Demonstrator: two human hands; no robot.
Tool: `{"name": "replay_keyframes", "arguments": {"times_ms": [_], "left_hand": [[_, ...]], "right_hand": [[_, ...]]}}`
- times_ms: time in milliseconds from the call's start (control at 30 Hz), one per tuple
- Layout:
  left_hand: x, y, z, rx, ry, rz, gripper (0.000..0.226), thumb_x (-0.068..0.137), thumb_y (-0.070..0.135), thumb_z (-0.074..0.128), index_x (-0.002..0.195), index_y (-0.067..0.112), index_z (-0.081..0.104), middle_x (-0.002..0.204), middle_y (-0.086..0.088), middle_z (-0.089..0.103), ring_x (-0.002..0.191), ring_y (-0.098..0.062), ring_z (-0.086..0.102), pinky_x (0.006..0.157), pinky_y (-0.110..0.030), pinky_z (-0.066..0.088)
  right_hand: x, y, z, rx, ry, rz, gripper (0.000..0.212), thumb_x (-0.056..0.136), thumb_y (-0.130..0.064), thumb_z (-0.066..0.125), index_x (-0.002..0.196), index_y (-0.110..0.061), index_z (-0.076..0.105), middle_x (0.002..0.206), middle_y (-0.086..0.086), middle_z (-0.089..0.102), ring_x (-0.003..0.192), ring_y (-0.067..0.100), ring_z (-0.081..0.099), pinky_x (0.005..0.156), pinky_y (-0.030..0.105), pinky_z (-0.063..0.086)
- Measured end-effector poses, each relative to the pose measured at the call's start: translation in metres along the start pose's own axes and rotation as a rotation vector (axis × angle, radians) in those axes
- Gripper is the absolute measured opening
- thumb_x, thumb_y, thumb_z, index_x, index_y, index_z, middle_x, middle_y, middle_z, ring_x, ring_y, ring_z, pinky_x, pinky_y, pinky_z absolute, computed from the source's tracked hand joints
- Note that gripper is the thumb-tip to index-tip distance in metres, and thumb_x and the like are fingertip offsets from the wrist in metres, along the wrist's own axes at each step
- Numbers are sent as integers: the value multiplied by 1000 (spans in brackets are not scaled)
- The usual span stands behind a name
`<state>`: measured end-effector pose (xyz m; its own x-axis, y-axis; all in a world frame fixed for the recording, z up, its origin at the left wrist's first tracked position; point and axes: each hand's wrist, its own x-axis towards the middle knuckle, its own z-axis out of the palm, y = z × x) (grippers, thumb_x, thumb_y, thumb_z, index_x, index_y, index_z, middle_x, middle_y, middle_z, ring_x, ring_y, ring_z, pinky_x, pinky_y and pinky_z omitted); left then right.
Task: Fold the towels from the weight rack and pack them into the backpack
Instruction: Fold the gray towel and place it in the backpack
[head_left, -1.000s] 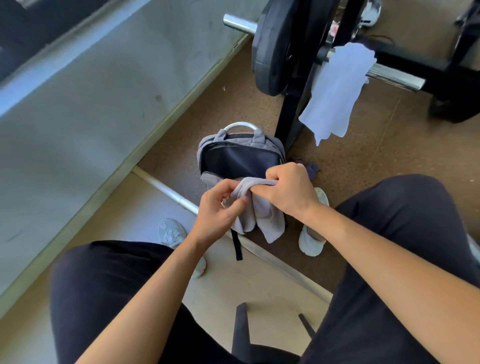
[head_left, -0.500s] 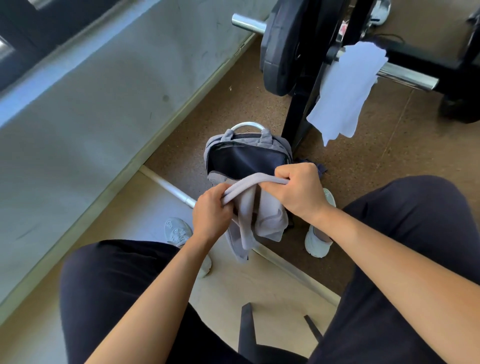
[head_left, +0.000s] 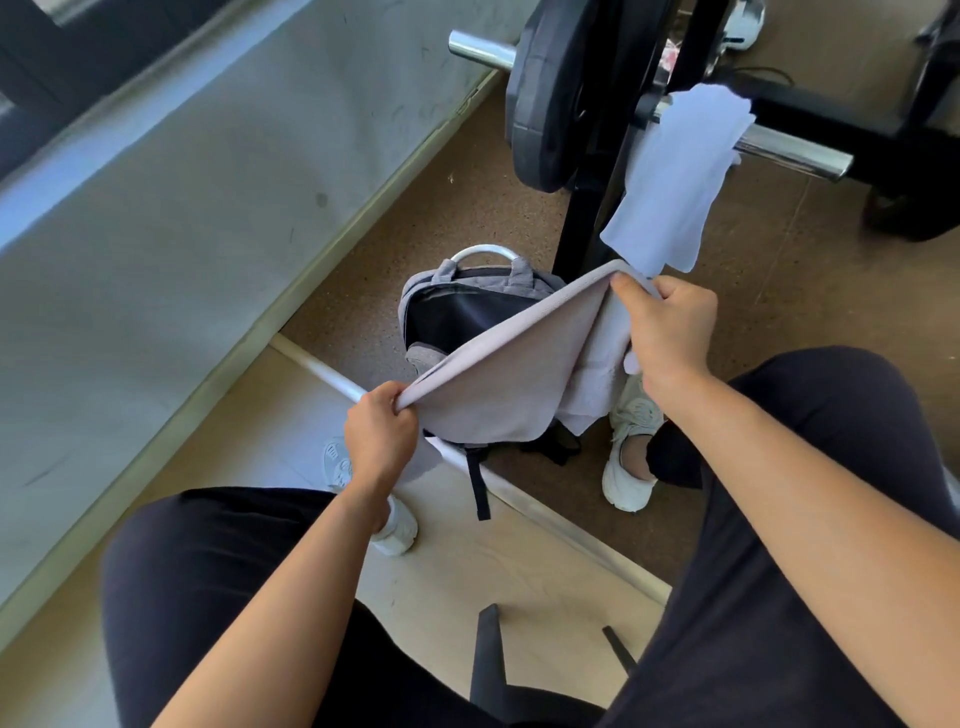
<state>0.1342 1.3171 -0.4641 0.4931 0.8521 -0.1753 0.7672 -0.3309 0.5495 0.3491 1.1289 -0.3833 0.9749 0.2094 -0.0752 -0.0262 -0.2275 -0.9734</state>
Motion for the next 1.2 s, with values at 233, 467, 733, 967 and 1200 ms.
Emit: {"name": "replay_keyframes", "arguments": {"times_ms": [233, 467, 733, 967, 1200], "left_hand": [[1, -5, -7, 6, 9, -114, 11, 83, 28, 57, 81, 25, 68, 72, 7, 63, 74, -22, 58, 58, -31, 41], [9, -24, -4, 2, -207, -139, 30, 86, 33, 55, 79, 5, 58, 68, -6, 56, 68, -26, 50, 58, -33, 37], [-8, 0, -8, -225, -455, 17, 25, 82, 35, 61, 74, 12, 56, 66, 7, 51, 62, -12, 48, 59, -29, 38], [-36, 39, -27, -513, -657, 301, 25, 79, 17, 69, 71, 18, 45, 65, 14, 44, 63, -6, 42, 58, -16, 35], [-35, 40, -24, -602, -655, 271, 41, 101, 20, 60, 65, 10, 43, 65, 3, 36, 64, -12, 35, 60, -28, 29]], "right_hand": [[16, -3, -15, 172, 105, 354, 43, 90, -27, 70, 58, -18, 43, 57, -4, 44, 52, 11, 44, 56, 29, 37], [19, 1, -18, 69, -44, 562, 38, 95, -44, 64, 120, -16, 57, 114, 3, 63, 110, 25, 61, 93, 41, 53], [0, 12, -1, -128, -425, 579, 33, 91, -35, 69, 115, -11, 67, 108, 9, 67, 104, 28, 64, 94, 43, 54], [-41, 22, 23, -415, -923, -18, 67, 91, -20, 70, 149, -36, 40, 52, -12, 51, 52, 3, 45, 62, 17, 44], [-48, 25, 35, -550, -993, -107, 11, 82, -6, 68, 89, -14, 70, 51, -9, 52, 47, 1, 42, 57, 21, 38]]}}
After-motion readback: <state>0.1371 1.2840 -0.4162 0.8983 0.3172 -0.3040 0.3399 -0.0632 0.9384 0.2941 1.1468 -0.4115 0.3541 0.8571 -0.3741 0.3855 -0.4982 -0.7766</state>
